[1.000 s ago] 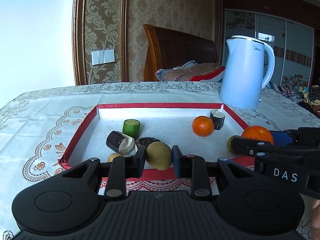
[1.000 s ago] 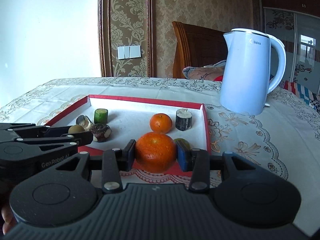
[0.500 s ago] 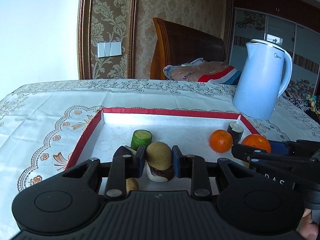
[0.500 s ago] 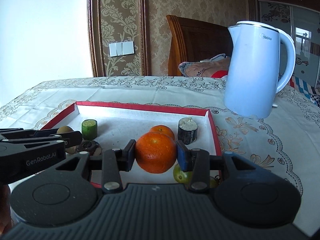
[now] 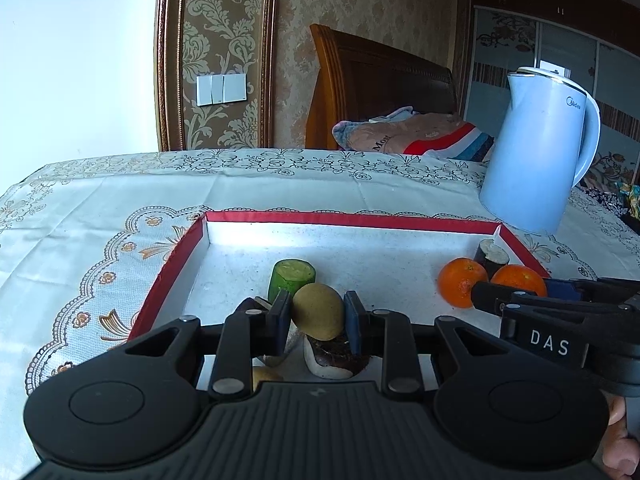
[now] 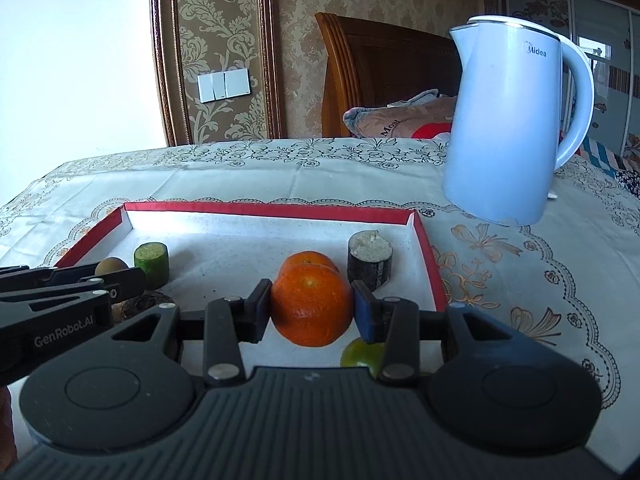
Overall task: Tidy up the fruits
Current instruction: 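Lower the kiwi into the tray and open the left tool while the right tool releases the orange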
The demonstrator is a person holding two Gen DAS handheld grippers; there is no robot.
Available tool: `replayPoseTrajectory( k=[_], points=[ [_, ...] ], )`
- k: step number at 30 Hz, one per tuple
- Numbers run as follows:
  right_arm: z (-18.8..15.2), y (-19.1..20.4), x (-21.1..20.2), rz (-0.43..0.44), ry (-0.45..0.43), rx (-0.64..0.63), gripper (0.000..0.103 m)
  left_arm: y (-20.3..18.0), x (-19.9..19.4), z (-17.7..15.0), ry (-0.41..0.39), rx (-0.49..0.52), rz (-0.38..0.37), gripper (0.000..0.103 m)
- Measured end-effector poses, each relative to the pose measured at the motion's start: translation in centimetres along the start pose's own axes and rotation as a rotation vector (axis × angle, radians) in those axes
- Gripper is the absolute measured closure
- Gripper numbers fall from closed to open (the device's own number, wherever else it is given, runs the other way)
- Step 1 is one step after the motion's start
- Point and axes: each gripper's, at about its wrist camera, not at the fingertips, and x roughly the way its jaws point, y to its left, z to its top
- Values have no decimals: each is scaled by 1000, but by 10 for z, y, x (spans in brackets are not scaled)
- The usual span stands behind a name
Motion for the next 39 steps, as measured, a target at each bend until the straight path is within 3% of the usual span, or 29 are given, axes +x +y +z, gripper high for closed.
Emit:
replayPoseTrajectory(
  k=[34, 39],
  points=[
    [0, -3, 16, -26, 38, 12, 62, -2, 8, -1, -14, 13, 34, 74],
    [1, -2, 8, -41, -6, 0, 50, -2, 8, 0, -15, 15, 38, 73]
  ],
)
